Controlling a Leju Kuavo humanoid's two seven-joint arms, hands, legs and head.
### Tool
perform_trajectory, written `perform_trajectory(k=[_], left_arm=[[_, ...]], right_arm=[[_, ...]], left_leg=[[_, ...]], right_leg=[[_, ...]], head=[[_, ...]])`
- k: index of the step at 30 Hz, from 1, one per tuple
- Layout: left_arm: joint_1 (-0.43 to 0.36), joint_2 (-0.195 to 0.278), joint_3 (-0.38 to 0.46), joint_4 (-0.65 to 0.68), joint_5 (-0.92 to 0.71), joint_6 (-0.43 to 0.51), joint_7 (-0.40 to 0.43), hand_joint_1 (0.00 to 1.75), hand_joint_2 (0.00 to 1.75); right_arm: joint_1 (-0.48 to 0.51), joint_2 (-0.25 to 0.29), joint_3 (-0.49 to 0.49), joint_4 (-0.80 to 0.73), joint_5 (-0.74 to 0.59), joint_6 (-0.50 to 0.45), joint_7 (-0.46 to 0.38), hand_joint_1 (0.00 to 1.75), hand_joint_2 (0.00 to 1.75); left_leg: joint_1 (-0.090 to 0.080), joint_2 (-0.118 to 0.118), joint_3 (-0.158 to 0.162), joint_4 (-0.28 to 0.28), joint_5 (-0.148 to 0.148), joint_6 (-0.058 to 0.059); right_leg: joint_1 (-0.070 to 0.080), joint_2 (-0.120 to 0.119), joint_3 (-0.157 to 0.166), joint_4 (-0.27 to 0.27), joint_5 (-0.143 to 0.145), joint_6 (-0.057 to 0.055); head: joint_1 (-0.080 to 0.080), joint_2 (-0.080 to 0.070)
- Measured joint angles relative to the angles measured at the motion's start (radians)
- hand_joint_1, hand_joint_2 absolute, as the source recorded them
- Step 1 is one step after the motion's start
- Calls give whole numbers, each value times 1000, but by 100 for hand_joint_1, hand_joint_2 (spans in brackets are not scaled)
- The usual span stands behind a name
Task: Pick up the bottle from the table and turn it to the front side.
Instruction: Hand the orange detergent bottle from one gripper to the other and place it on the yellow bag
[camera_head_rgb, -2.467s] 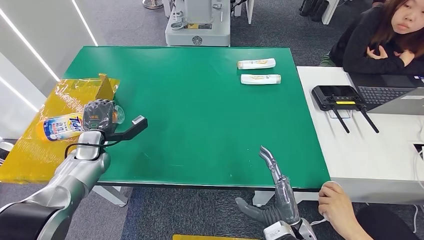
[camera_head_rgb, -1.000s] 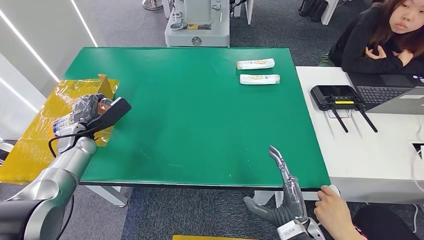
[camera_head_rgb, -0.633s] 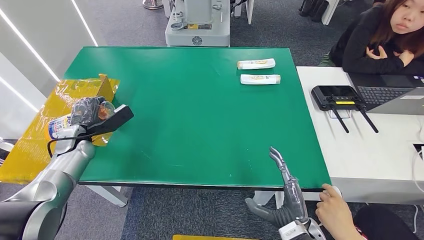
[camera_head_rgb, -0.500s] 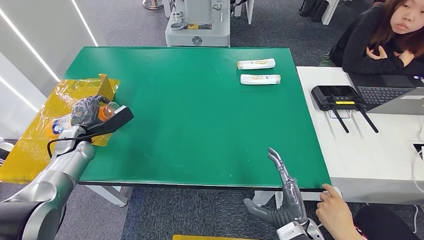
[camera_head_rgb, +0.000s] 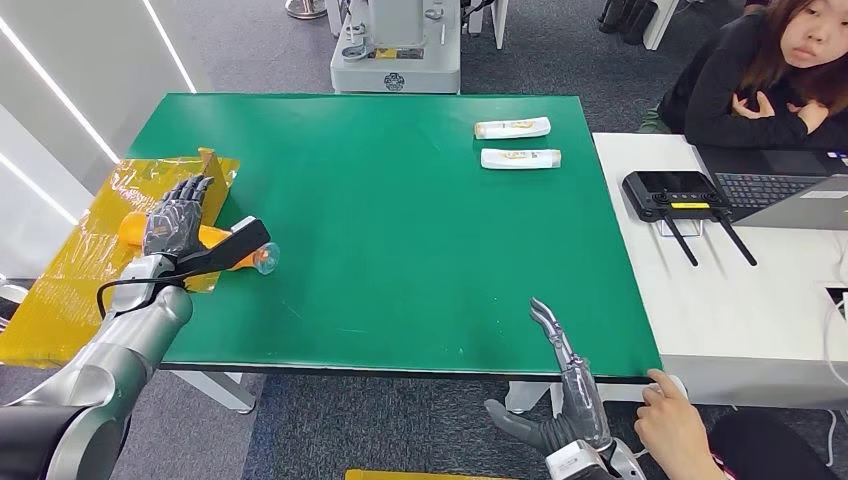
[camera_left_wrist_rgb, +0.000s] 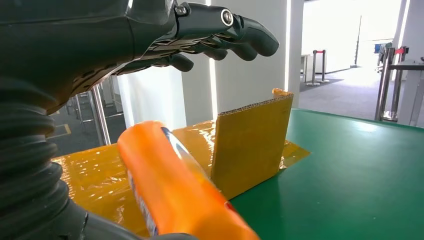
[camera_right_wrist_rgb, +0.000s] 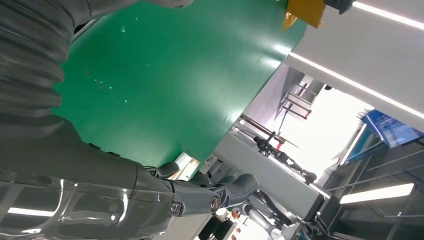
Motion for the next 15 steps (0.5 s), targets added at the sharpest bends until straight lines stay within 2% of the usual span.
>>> perform_trajectory(k=[12,15], left_arm=[[4,-6,0,0,0,13,8,0,175],[8,-10,0,0,17,28,-12,0,175]], right_arm=[[0,3,1,0,15,2,13,0,175],[2,5,1,-1,23,4,14,0,175]], left_leg=[[0,0,0,0,0,0],[0,0,0,0,0,0]], right_leg=[[0,0,0,0,0,0],[0,0,0,0,0,0]], head=[[0,0],[0,0]])
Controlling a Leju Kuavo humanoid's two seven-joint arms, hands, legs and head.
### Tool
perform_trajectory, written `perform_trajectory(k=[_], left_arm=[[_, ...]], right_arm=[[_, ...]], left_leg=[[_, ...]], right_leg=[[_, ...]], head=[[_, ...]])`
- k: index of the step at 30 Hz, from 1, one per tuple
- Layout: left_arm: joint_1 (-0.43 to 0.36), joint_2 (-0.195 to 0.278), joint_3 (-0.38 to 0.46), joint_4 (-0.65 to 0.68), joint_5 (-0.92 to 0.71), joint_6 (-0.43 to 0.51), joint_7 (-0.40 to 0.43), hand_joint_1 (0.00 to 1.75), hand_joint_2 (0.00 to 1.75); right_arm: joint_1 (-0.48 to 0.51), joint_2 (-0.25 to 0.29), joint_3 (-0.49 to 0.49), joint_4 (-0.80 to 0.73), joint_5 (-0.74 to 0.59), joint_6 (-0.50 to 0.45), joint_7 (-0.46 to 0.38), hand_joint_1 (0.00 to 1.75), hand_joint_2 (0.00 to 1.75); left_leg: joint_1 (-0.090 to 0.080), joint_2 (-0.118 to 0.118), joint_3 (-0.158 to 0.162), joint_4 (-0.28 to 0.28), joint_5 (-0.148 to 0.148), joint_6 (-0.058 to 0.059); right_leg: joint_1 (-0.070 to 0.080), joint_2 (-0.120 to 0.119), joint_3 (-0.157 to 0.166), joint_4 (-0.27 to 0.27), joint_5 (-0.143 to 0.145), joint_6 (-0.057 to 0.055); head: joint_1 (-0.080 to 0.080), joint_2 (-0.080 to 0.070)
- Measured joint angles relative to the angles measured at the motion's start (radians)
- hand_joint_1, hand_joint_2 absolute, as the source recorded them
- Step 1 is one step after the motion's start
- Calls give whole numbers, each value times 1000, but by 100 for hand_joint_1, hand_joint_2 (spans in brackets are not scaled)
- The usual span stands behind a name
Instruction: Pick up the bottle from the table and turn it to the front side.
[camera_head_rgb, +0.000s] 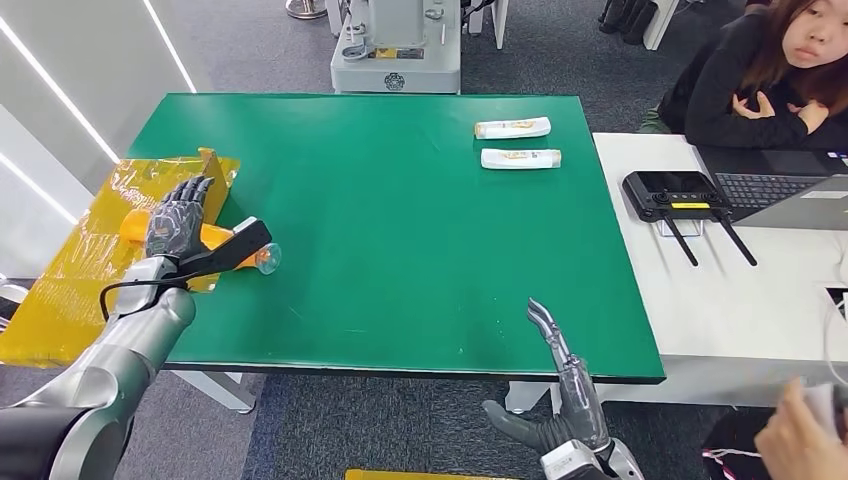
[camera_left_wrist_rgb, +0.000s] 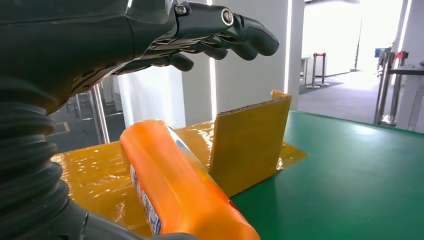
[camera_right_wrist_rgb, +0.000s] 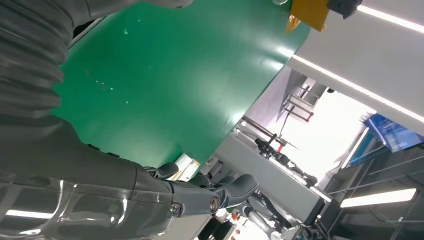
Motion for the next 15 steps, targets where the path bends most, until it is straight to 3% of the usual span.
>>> perform_trajectory(k=[5,9,12,15], left_arm=[[15,-37,49,-11,221,-9,-176,0,175],[71,-106,132,-129,548,-186,-357,0,175],[173,-158,132,-328,767,-285,-343,0,175],[264,-184,91,-503,923,-300,-322,0,175]], right_arm=[[14,2,-4,-10,8,-8,-1,0,175],[32,7,-16,-30,-35,-54,-25,0,175],[53,8,-30,-55,-82,-93,-39,0,175],[77,9,-39,-81,-102,-117,-41,0,175]], left_leg=[[0,-1,0,0,0,0],[-1,-1,0,0,0,0],[-1,0,0,0,-1,1],[-1,1,0,0,-2,0]], right_leg=[[0,-1,0,0,0,0],[-1,-1,0,-1,0,0],[-1,-1,0,-1,0,0],[-1,0,0,-1,0,0]], head=[[0,0],[0,0],[0,0],[0,0]])
